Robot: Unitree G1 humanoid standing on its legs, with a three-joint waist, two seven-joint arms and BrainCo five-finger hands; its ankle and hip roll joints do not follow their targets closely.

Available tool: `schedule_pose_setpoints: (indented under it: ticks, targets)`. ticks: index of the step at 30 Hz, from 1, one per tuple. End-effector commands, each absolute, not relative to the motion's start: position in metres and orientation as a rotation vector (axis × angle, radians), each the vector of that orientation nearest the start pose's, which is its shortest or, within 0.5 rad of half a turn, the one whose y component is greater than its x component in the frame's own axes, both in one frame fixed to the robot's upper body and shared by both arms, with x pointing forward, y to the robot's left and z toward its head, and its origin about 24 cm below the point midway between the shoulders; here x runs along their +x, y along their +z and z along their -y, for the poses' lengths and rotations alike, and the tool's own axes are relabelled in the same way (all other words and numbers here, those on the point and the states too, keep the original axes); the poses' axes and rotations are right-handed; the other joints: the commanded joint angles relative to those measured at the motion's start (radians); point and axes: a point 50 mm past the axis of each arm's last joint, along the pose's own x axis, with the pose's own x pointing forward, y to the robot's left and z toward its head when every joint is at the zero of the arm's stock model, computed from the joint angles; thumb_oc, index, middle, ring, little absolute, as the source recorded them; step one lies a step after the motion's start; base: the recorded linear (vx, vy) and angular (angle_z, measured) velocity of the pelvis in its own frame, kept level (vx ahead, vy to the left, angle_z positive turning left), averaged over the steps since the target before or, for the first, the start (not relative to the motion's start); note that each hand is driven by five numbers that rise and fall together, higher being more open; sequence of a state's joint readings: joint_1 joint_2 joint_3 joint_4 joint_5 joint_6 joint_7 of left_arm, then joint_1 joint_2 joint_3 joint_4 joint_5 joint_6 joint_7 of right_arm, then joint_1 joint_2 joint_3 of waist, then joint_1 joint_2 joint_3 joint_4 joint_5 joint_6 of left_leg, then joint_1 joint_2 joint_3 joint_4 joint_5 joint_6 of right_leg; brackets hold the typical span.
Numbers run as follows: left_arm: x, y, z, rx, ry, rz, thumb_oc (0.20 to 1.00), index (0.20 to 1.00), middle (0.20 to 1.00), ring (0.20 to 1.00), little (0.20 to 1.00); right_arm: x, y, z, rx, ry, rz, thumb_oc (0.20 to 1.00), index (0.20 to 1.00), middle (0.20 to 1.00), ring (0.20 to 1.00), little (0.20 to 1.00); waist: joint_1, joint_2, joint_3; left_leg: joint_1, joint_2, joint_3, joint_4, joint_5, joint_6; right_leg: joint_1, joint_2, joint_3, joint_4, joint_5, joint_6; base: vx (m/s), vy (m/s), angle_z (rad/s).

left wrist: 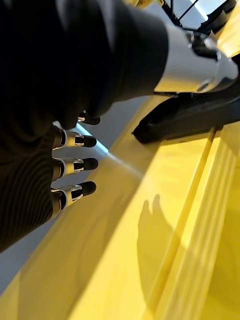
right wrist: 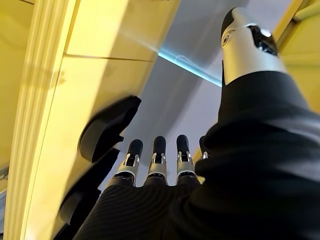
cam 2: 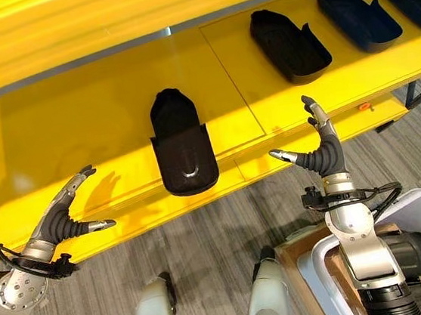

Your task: Move parts from the plastic box to the shelf.

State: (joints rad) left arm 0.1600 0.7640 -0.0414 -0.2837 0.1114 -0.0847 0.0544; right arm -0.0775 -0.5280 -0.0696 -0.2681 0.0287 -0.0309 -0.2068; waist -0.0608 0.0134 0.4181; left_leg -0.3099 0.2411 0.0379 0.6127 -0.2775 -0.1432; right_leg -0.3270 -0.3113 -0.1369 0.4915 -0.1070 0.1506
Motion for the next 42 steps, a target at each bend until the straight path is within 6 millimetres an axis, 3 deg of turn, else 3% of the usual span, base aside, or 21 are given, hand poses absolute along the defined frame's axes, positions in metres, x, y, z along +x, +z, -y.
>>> schedule_pose_setpoints:
  ticks: [1,7,12,14,15,17,19,22,23,28,30,36,42]
  targets:
    - [0.22,0.116,-0.231,0.914,-0.193,0.222,1.0,1.0,1.0,1.0,1.0,0.25,0.18,0.236,-0.418,-0.246,0.571,1.0,1.0,1.0,1.0,1.0,-0.009,-0.031,-0.051,0.033,0.022,-0.011,-0.041,0.042,0.0,-0.023,-0.021,0.032,0.164,-0.107,-0.014,0.01,0.013,-0.12]
    - [0.227,0.116,-0.215,0.906,-0.215,0.277,1.0,1.0,1.0,1.0,1.0,0.246,0.18,0.243,-0.407,-0.314,0.58,1.0,1.0,1.0,1.0,1.0,-0.024,-0.038,-0.055,0.021,0.022,-0.009,-0.019,0.026,0.006,-0.034,-0.018,0.045,0.175,-0.114,-0.016,0.0,0.005,-0.03]
    - [0.236,0.128,-0.192,0.883,-0.252,0.389,1.0,1.0,1.0,1.0,1.0,0.243,0.183,0.246,-0.413,-0.359,0.606,1.0,1.0,1.0,1.0,1.0,-0.04,-0.046,-0.055,0.015,0.018,-0.007,-0.011,0.02,0.008,-0.044,-0.02,0.051,0.181,-0.115,-0.017,0.0,0.002,-0.01]
    - [0.24,0.135,-0.179,0.864,-0.278,0.444,1.0,1.0,1.0,1.0,1.0,0.241,0.186,0.247,-0.414,-0.372,0.623,1.0,1.0,1.0,1.0,1.0,-0.047,-0.05,-0.057,0.013,0.017,-0.005,-0.008,0.018,0.009,-0.045,-0.02,0.054,0.181,-0.114,-0.017,0.01,0.01,-0.05]
    - [0.245,0.144,-0.158,0.826,-0.335,0.523,1.0,1.0,1.0,1.0,1.0,0.238,0.192,0.249,-0.416,-0.399,0.656,1.0,1.0,1.0,1.0,1.0,-0.061,-0.06,-0.061,0.012,0.017,-0.002,-0.005,0.016,0.009,-0.046,-0.017,0.059,0.178,-0.113,-0.017,0.01,0.006,-0.05]
    - [0.247,0.145,-0.153,0.812,-0.352,0.537,1.0,1.0,1.0,1.0,1.0,0.237,0.193,0.251,-0.416,-0.409,0.662,1.0,1.0,1.0,1.0,1.0,-0.06,-0.059,-0.061,0.01,0.017,-0.001,-0.003,0.015,0.01,-0.048,-0.017,0.06,0.18,-0.114,-0.018,0.0,0.0,0.0]
    - [0.253,0.152,-0.128,0.77,-0.43,0.597,1.0,1.0,1.0,1.0,1.0,0.232,0.199,0.256,-0.426,-0.465,0.699,1.0,1.0,1.0,1.0,1.0,-0.079,-0.063,-0.062,0.006,0.023,0.001,0.007,0.009,0.01,-0.054,-0.01,0.067,0.184,-0.115,-0.019,0.0,0.012,-0.07]
    - [0.256,0.152,-0.117,0.755,-0.469,0.606,1.0,1.0,1.0,1.0,1.0,0.231,0.202,0.257,-0.433,-0.48,0.711,1.0,1.0,1.0,1.0,1.0,-0.084,-0.063,-0.061,0.005,0.023,0.002,0.011,0.007,0.01,-0.058,-0.007,0.071,0.188,-0.117,-0.019,0.01,0.004,-0.06]
    - [0.259,0.153,-0.101,0.728,-0.52,0.624,1.0,1.0,1.0,1.0,1.0,0.23,0.205,0.257,-0.435,-0.494,0.731,1.0,1.0,1.0,1.0,1.0,-0.092,-0.066,-0.062,0.002,0.023,0.003,0.015,0.005,0.011,-0.061,-0.005,0.075,0.19,-0.117,-0.02,0.0,0.0,0.0]
    - [0.262,0.15,-0.077,0.664,-0.616,0.619,1.0,1.0,1.0,1.0,1.0,0.23,0.209,0.257,-0.434,-0.503,0.752,1.0,1.0,1.0,1.0,1.0,-0.1,-0.066,-0.06,-0.003,0.022,0.003,0.018,0.004,0.013,-0.065,-0.005,0.077,0.191,-0.118,-0.021,0.0,0.0,0.0]
    - [0.261,0.148,-0.058,0.636,-0.704,0.617,1.0,1.0,1.0,1.0,1.0,0.232,0.213,0.254,-0.432,-0.491,0.771,1.0,1.0,1.0,1.0,1.0,-0.105,-0.068,-0.058,-0.004,0.022,0.005,0.019,0.003,0.014,-0.068,-0.004,0.08,0.191,-0.117,-0.021,0.01,0.007,-0.03]
    - [0.26,0.137,-0.034,0.537,-0.808,0.554,1.0,1.0,1.0,1.0,1.0,0.235,0.218,0.25,-0.413,-0.483,0.803,1.0,1.0,1.0,1.0,1.0,-0.113,-0.072,-0.044,-0.015,0.02,0.012,0.033,0.001,0.018,-0.082,-0.001,0.09,0.191,-0.11,-0.022,0.0,0.007,-0.06]
    - [0.26,0.123,-0.034,0.454,-0.825,0.452,1.0,1.0,1.0,1.0,1.0,0.235,0.217,0.25,-0.417,-0.49,0.799,1.0,1.0,1.0,1.0,1.0,-0.11,-0.073,-0.033,-0.026,0.017,0.015,0.044,-0.004,0.023,-0.092,-0.004,0.094,0.19,-0.105,-0.022,0.0,0.002,-0.01]
